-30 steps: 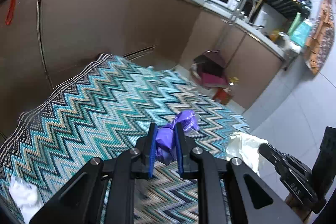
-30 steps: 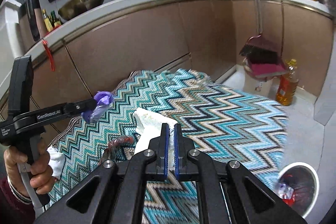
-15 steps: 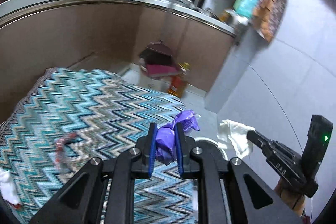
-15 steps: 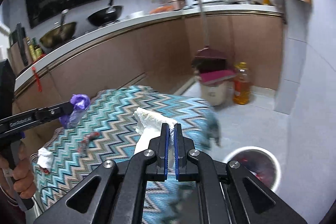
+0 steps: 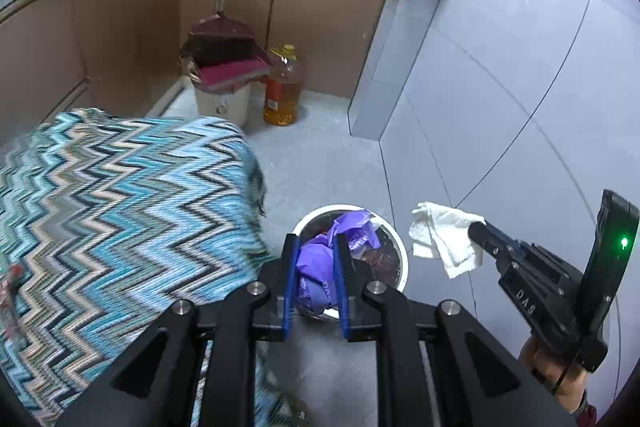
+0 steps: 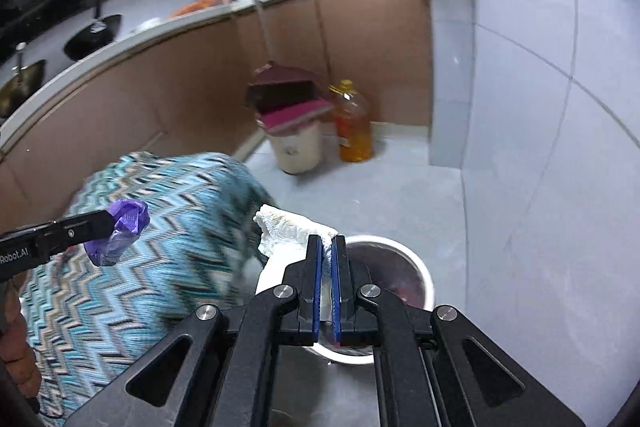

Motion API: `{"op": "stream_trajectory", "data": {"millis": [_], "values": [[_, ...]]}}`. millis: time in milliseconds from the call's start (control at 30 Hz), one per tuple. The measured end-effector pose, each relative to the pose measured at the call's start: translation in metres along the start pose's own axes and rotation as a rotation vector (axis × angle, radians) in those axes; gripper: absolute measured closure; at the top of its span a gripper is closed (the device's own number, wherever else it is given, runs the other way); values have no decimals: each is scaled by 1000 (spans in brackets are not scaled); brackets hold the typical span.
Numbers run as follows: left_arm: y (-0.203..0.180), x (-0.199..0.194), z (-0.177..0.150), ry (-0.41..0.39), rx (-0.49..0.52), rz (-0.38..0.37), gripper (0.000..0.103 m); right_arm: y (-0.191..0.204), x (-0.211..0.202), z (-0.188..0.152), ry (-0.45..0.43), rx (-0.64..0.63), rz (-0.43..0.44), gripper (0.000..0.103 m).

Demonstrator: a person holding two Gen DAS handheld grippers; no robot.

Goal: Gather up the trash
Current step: 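Carry the purple wrapper and white tissue over the bin and open both tools, then move both open tools back over the blanket toward remaining trash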

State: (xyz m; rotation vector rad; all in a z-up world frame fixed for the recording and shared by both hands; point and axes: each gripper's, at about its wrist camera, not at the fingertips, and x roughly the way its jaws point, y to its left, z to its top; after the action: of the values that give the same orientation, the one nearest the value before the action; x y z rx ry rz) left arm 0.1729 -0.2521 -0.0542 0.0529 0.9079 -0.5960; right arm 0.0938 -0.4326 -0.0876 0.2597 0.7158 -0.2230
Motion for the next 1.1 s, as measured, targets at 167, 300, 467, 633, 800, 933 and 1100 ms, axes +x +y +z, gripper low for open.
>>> {"op": "stream_trajectory", "data": {"millis": [167, 300, 467, 633, 800, 933, 1100], "values": [[-10, 52, 12, 66, -30, -40, 87, -21, 32, -2, 41, 23, -33, 98], [-16, 86, 18, 102, -42, -49, 87, -32, 60, -2, 71, 35, -52, 98], [-16, 124, 20, 152, -83, -62, 84, -42, 95, -2, 114, 52, -69, 97], [-12, 157, 23, 211, -131, -83, 84, -50, 131, -5, 166, 62, -80, 96], [-12, 169, 21, 208, -148, -97, 58, -57, 148, -14, 206, 64, -95, 87], [-15, 167, 17, 206, -139, -103, 57, -60, 144, -16, 208, 66, -101, 85], [-11, 140, 11, 155, -134, -99, 57, -66, 127, -16, 189, 95, -102, 85]]}}
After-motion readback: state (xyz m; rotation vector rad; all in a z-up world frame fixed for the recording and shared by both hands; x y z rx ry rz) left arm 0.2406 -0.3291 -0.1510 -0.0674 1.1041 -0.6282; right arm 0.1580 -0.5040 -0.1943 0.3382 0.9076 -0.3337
